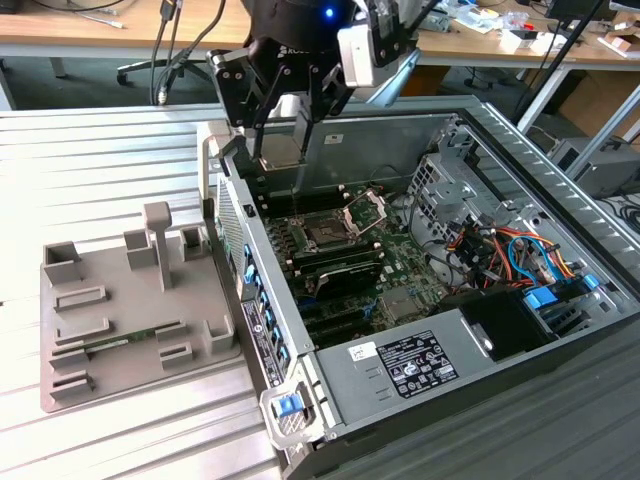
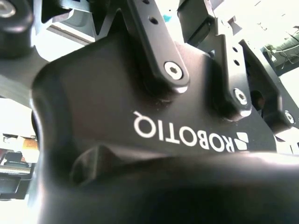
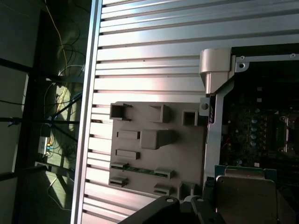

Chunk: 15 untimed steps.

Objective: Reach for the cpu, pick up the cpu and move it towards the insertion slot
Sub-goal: 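Pick up the cpu and move it towards the insertion slot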

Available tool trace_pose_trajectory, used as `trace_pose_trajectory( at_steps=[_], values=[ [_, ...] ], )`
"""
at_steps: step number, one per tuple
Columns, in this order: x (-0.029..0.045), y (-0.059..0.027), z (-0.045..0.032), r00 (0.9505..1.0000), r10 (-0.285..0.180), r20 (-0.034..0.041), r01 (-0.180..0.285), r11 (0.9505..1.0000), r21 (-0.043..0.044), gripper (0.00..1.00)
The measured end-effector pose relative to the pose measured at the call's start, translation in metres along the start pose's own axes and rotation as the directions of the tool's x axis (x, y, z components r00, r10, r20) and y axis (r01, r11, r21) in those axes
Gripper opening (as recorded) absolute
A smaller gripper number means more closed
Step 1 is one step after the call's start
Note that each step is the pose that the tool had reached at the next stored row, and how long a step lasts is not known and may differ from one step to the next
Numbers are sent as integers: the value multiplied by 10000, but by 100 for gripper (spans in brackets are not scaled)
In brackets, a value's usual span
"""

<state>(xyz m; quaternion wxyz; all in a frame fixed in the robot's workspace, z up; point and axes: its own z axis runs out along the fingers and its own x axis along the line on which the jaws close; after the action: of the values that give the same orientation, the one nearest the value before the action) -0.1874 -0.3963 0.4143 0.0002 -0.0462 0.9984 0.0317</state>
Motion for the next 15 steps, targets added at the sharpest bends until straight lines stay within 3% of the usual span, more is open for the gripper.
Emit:
trace_pose_trajectory(
  at_steps=[15],
  values=[
    [-103, -9, 0, 10000, 1, 0, -1, 10000, 0, 54]
  ],
)
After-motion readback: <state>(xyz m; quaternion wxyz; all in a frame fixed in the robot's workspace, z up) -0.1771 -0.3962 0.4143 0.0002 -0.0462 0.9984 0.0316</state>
